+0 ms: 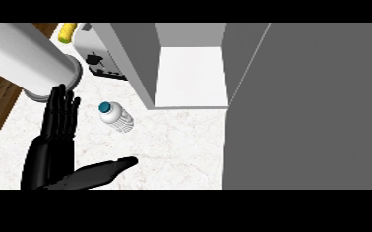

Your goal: Pick up the bottled water, place it into the cabinet and close the cabinet

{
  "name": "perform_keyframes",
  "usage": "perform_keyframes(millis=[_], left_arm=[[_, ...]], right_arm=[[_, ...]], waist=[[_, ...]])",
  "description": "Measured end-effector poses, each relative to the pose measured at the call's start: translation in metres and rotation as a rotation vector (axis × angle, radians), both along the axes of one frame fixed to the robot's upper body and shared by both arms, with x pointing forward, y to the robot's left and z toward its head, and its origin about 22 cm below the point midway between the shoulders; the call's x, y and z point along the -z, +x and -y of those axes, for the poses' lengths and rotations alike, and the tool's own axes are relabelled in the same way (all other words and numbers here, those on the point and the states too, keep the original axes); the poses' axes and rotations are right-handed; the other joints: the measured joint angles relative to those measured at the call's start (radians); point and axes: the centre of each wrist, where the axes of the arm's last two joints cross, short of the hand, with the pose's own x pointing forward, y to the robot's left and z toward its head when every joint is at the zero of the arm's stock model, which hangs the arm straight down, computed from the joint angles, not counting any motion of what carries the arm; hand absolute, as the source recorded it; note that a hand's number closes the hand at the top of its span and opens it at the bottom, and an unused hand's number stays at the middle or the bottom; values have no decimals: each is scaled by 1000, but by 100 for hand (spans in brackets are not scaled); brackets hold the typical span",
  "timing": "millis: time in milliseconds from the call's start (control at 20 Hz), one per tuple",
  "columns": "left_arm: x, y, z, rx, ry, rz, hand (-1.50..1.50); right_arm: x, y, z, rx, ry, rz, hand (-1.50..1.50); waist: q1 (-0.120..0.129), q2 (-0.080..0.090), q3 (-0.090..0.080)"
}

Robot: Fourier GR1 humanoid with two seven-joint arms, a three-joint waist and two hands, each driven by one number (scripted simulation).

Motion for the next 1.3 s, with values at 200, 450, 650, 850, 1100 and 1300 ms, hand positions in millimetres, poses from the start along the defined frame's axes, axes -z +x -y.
perform_keyframes(millis=[200,450,650,850,1100,1300], left_arm=[[27,8,-10,-38,9,-26,-150],[58,18,-24,-41,1,-60,-150],[85,28,-33,-52,-2,-78,-150],[111,40,-38,-74,-19,-85,-150],[142,49,-52,-112,-37,-93,-150],[171,47,-59,-129,-39,-102,-150]], right_arm=[[2,-7,0,-4,-3,-2,-150],[5,-14,1,-6,-8,1,-150],[7,-20,1,-9,-8,-3,-150],[9,-25,1,-12,-7,2,-150],[12,-36,5,-20,-19,-5,-150],[13,-41,6,-23,-25,-5,-150]], waist=[[-2,0,0],[-4,1,0],[-7,1,-1],[-9,2,-1],[-16,2,-1],[-14,3,-1]])
